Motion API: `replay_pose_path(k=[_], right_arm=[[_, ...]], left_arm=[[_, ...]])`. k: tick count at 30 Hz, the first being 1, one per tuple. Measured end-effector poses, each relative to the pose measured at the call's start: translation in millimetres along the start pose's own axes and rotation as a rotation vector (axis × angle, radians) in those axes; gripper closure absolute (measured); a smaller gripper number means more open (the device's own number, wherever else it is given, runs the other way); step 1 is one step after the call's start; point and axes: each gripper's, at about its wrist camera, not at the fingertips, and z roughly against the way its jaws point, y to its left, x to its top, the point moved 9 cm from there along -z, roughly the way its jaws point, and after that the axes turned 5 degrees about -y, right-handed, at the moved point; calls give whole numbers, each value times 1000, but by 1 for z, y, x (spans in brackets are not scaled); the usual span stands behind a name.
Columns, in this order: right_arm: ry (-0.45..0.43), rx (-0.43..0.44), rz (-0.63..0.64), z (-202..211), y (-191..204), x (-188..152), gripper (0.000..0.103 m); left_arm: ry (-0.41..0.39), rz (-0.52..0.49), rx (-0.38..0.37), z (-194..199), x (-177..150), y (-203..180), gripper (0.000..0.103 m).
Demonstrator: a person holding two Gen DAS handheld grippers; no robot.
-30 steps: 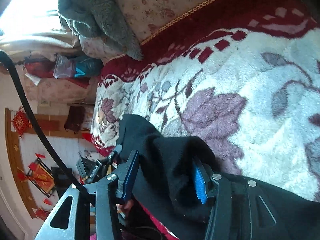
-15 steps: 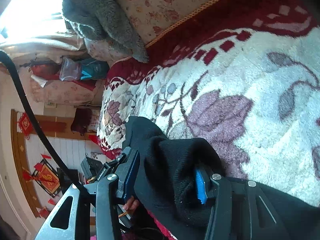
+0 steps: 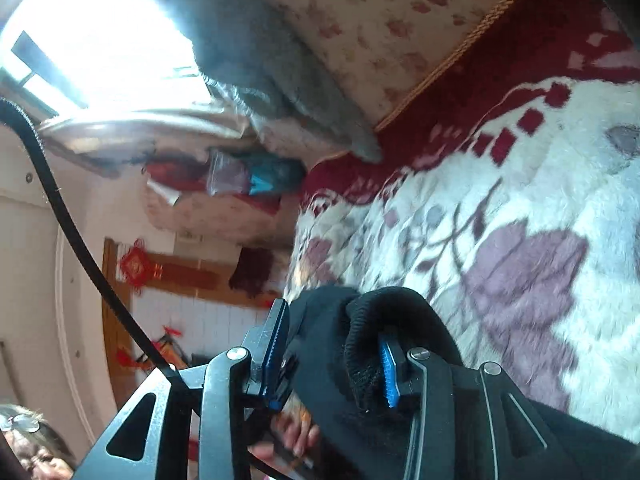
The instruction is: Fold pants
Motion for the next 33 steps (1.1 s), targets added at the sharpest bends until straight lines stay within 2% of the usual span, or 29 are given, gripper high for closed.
replay_pose_path(k=[2,3,5,7,9,12,14,16,18,20,22,26,28,31,33], right_arm=[[3,-161,35,-12,-24,-1,64],[-6,-178,44,-13,-27,-1,68],[-29,-179,56,-8,-23,0,68],[-52,-235,70,4,-24,3,68],[-93,-270,76,21,-23,6,66],[-124,-202,103,38,3,0,65],[-93,-221,167,37,20,-18,63],[-30,-227,241,25,32,-41,63],[52,-265,308,8,38,-68,63],[116,-316,373,-6,33,-91,63],[156,-444,429,-9,13,-104,63],[125,-457,451,24,3,-114,65],[105,-473,453,49,-4,-114,66],[42,-443,395,98,-17,-112,69],[-10,-486,372,134,-27,-107,71]], left_arm=[[30,26,34,-17,-12,13,86],[42,36,27,-20,-15,16,85],[33,58,19,-20,-13,19,79],[22,52,52,-15,-7,24,72],[-7,59,61,-4,1,28,70],[-81,71,88,20,13,31,68],[-157,63,87,38,23,26,68],[-217,26,52,53,30,5,68],[-233,-23,18,56,30,-15,67],[-197,-80,-13,45,21,-37,67],[-123,-118,-14,26,4,-46,67],[24,-153,46,-11,-34,-34,67],[14,-143,41,-13,-37,-29,67],[11,-157,36,-8,-33,-36,67],[1,-172,10,0,-30,-48,67]])
